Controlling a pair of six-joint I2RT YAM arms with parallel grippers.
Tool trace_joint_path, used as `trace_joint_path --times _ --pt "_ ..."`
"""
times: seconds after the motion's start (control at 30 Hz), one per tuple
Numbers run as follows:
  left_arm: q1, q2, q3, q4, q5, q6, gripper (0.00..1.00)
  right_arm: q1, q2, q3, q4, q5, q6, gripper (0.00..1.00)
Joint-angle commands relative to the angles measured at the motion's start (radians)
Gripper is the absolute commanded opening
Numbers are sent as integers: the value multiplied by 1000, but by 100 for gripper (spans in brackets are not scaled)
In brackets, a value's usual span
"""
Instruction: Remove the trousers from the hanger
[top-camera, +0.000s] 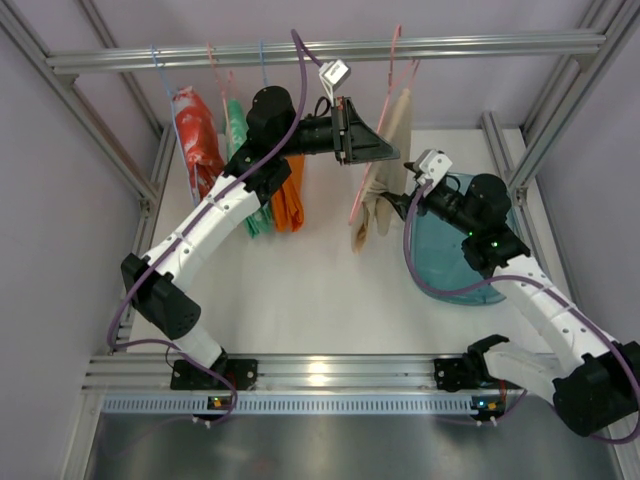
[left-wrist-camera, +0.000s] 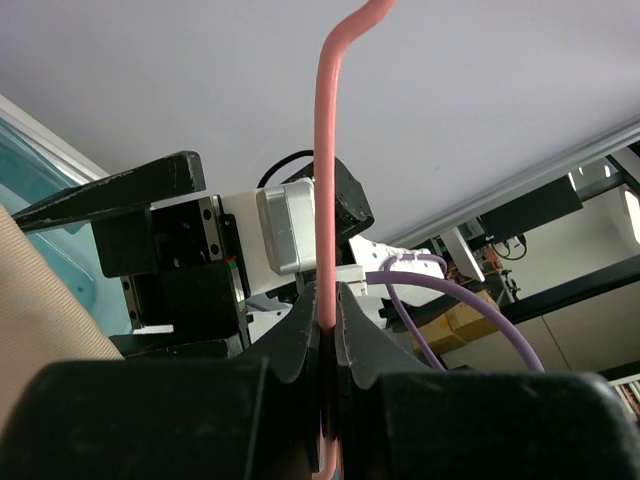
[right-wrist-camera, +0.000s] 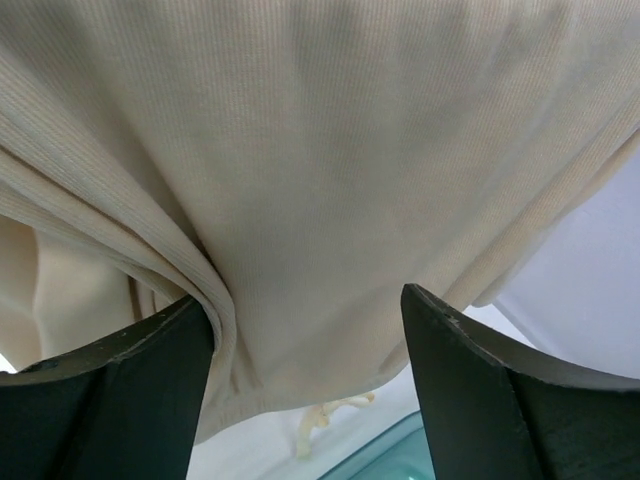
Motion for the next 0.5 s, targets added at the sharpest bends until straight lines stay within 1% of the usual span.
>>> trace_joint_path --times 0.0,0.03,0.07,0.1,0.13,0.17,0.27,0.37,0.47 --pt "2 -43 36 121 16 28 0 -28 13 64 62 -9 -22 75" --pt "0 -41 37 122 15 28 0 -30 15 63 64 -21 -22 78" --pt "0 -38 39 125 15 27 0 -30 15 58 65 -38 -18 86" --pt "0 -38 39 130 15 21 0 -30 18 55 79 -72 -14 90" --pt "2 -35 40 133 15 19 0 -20 19 53 87 -72 -9 95" --pt "0 -31 42 133 15 14 0 -14 24 55 93 -70 0 97" --pt "-1 -26 44 142 10 7 0 7 56 73 130 -63 43 99" --pt "0 -21 48 144 9 4 0 18 93 102 140 -90 73 99" --pt "-1 -21 50 144 6 4 0 38 115 113 151 -100 72 99"
